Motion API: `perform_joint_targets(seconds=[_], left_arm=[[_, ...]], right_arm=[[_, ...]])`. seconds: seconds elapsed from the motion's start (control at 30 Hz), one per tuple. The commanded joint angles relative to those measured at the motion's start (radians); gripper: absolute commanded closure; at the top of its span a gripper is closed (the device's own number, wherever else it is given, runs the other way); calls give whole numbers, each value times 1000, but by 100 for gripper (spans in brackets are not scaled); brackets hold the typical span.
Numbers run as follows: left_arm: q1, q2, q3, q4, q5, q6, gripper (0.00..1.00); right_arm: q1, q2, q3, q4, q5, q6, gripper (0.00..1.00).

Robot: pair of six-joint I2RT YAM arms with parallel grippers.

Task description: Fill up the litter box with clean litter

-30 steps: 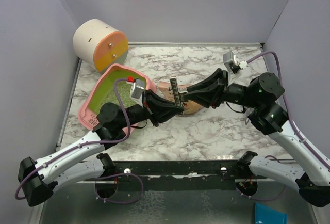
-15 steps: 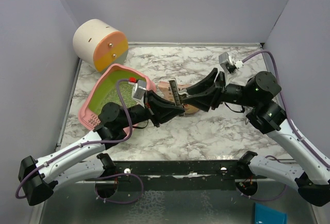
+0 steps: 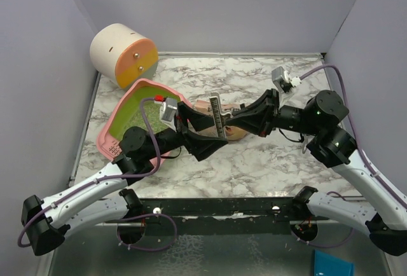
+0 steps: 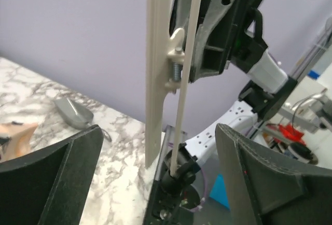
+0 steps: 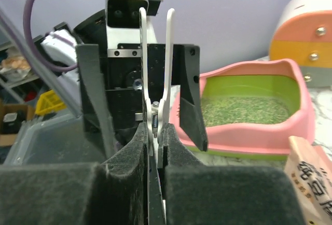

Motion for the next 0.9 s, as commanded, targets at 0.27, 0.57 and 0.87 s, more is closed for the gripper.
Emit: perform_joint_targets(seconds=[0.27, 0.57, 0.87], left_arm=[[2, -43, 270, -672, -262, 449, 1], [3, 197, 494, -1137, -477, 950, 20], [65, 275, 412, -1030, -428, 1243, 46]], right_arm=[[2, 40, 211, -459, 379, -314, 99], [2, 352, 385, -953, 1086, -526, 99], [-6, 176, 164, -682, 943, -844, 99]])
